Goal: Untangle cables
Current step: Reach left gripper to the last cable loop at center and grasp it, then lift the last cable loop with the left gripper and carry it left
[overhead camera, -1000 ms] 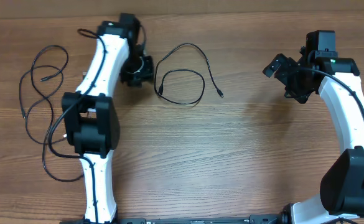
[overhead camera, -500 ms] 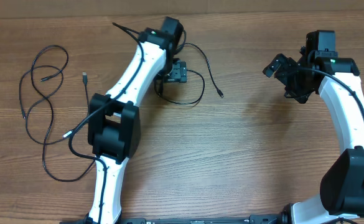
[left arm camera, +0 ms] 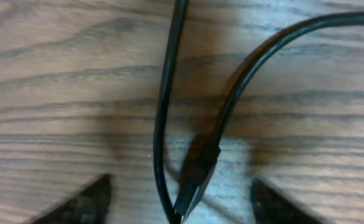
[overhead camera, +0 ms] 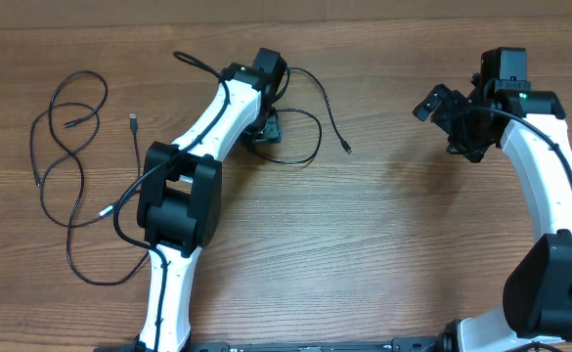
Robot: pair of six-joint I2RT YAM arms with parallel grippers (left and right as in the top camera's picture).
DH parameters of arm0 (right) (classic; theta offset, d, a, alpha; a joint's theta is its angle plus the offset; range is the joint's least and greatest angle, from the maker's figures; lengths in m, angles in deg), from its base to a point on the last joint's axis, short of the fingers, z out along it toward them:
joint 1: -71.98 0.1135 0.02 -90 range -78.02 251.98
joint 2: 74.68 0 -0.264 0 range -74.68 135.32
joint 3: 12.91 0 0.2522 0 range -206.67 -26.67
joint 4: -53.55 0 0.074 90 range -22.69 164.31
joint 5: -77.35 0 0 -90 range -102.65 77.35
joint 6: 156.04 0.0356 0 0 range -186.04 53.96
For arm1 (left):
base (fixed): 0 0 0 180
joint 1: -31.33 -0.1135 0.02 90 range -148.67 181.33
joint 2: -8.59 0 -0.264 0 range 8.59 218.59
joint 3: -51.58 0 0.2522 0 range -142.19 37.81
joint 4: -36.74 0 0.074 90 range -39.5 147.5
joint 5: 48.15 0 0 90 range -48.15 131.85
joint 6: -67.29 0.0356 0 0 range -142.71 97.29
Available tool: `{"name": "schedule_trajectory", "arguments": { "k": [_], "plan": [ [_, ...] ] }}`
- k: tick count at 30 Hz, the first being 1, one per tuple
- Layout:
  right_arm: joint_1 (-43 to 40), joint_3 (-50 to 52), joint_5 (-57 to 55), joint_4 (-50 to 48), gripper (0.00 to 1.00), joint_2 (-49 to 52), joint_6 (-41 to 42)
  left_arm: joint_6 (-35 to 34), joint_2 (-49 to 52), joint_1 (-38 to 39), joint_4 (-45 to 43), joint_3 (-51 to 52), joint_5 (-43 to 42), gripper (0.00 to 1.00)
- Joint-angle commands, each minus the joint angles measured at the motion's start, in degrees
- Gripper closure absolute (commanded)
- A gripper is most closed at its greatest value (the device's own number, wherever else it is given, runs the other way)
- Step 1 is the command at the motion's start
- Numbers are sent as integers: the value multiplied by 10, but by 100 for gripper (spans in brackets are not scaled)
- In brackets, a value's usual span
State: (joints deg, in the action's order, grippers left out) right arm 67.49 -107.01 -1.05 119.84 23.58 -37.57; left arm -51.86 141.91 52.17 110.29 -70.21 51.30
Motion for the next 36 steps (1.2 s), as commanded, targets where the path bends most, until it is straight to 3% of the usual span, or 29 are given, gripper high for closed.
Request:
{"name": "schedule_trajectory", "arguments": {
  "k": [1,9,14,16,19,23,25,26,36],
  "plan": [
    [-1,-3,-5,-2,0,-4,-2,-9,5,-3,-15,26,-30,52],
    [-1,-3,-5,-2,0,-4,-2,-9,5,-3,-18,37,-46,61],
    [-1,-3,-5,-2,0,-4,-2,-9,5,-2,-7,37,-63,43],
    [-1,-3,-5,-2,0,-4,-2,-9,5,-2,10,37,-89,42],
    [-1,-3,-5,-2,0,-4,-2,-9,5,-2,37,37,-111,50],
    [-1,-3,-5,-2,0,-4,-2,-9,5,-2,65,37,-125,70],
    [-1,-3,-5,-2,0,-4,-2,-8,5,-2,82,37,-127,83],
    [-1,-3,-5,-2,0,-4,-2,-4,5,-2,89,37,-127,95],
    [-1,-3,-5,-2,0,-4,-2,69,-33,-6,124,-23,-137,96]
  ]
}}
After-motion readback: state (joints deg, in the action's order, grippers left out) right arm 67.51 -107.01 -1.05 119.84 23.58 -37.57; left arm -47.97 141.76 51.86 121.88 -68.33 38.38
